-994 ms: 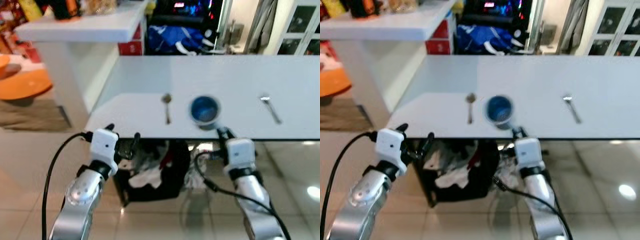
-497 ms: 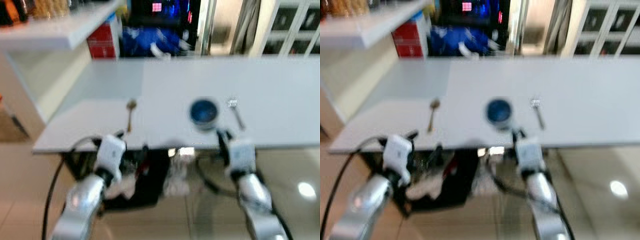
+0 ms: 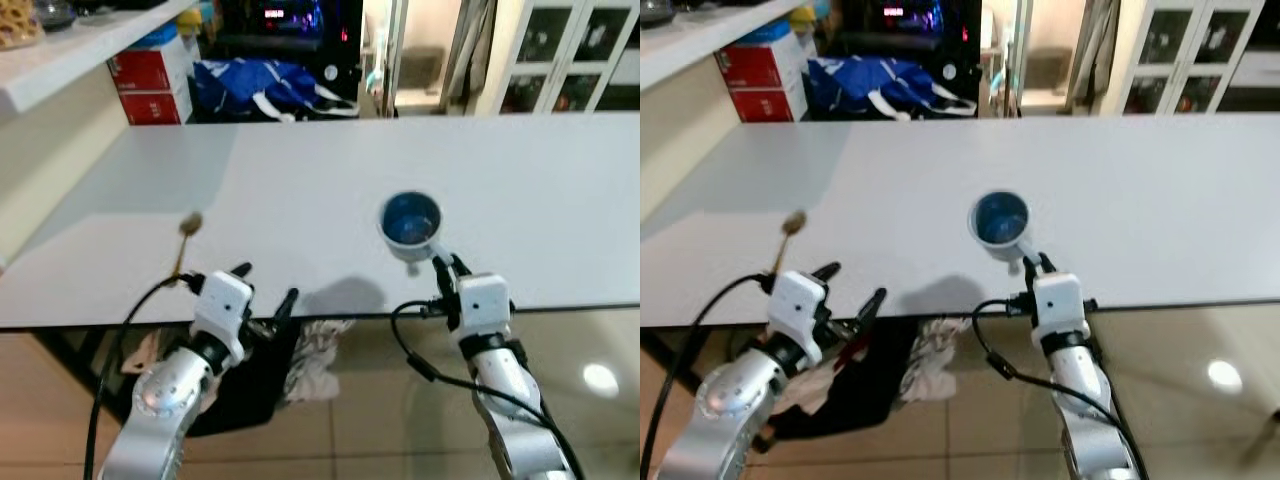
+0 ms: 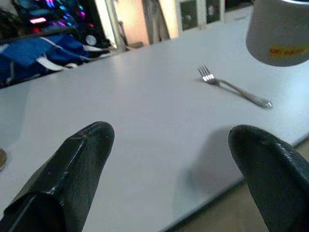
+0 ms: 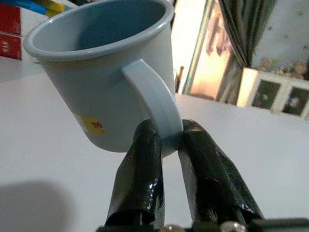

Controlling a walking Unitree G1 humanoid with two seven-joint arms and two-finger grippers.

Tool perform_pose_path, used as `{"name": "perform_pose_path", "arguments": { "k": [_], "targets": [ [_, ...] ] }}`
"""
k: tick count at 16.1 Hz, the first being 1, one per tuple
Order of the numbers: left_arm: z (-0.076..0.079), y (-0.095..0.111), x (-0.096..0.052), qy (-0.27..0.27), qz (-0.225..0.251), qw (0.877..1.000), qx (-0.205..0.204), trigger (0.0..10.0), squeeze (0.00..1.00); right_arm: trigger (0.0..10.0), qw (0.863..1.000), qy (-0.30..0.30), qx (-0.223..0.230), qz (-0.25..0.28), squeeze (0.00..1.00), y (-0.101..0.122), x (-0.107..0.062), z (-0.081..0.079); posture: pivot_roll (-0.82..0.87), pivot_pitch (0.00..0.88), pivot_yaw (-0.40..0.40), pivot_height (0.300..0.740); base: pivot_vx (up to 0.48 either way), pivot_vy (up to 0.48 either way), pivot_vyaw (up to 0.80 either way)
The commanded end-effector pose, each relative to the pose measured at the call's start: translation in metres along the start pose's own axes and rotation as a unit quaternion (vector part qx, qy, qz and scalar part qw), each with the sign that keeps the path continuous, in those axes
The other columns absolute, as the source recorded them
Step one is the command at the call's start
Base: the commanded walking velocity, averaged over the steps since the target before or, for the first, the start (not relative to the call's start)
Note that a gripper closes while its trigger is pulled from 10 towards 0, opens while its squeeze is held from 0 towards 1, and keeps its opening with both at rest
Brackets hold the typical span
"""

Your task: Setting the table

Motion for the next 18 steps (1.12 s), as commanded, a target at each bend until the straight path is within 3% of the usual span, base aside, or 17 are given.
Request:
{"name": "perform_pose_path", "arguments": {
  "k": [1,5,7,8,10,14,18],
  "targets": [
    [-0.008,0.002,0.000,0.016,0.000,1.000,0.010,10.0,0.00,0.0,1.000,0.007,0.006,0.011,0.00,0.006,0.003,-0.006,-0.06,0.000,0.058,0.740,0.000,0.000,0.00],
    [-0.002,0.004,0.004,-0.016,-0.003,1.000,0.019,10.0,0.00,0.0,1.000,0.003,0.008,0.009,0.00,0.005,0.006,-0.005,-0.06,0.000,0.058,0.740,0.000,0.000,0.00],
    [0.009,0.002,0.001,-0.099,-0.022,0.995,0.005,10.0,0.00,0.0,1.000,-0.005,0.004,0.009,0.00,0.004,0.014,0.001,-0.05,0.000,0.059,0.740,0.000,0.000,0.00],
    [0.016,0.007,-0.001,-0.163,-0.033,0.986,0.011,10.0,0.00,0.0,1.000,-0.020,0.004,0.003,0.00,0.002,0.032,0.011,-0.04,0.000,0.069,0.740,0.000,0.000,0.00],
    [0.018,0.017,-0.001,-0.190,-0.026,0.981,0.022,10.0,0.00,0.0,0.999,-0.033,0.000,0.002,0.00,0.005,0.053,0.021,-0.03,0.000,0.075,0.740,0.000,0.000,0.00],
    [0.020,0.020,-0.001,-0.194,-0.025,0.980,0.021,10.0,0.00,0.0,1.000,-0.005,0.001,0.011,0.00,0.021,0.086,0.013,-0.01,0.000,0.070,0.740,0.000,0.000,0.00],
    [0.018,0.018,-0.002,-0.145,-0.023,0.989,-0.016,10.0,0.00,0.0,1.000,0.009,0.004,0.015,0.00,0.024,0.097,0.004,0.00,0.000,0.054,0.740,0.256,0.243,0.00]
  ]
}}
Point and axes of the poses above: a point about 5 cm out from each wrist's last joint towards the gripper, its own x axis pointing out of the wrist towards the gripper, its own y axis along the axis of the wrist's last joint, z = x × y, the point moved 2 cm from there along x, pointing out of the wrist towards the gripper, and after that the axes turned 4 degrees about -x, right-handed, at the moved point
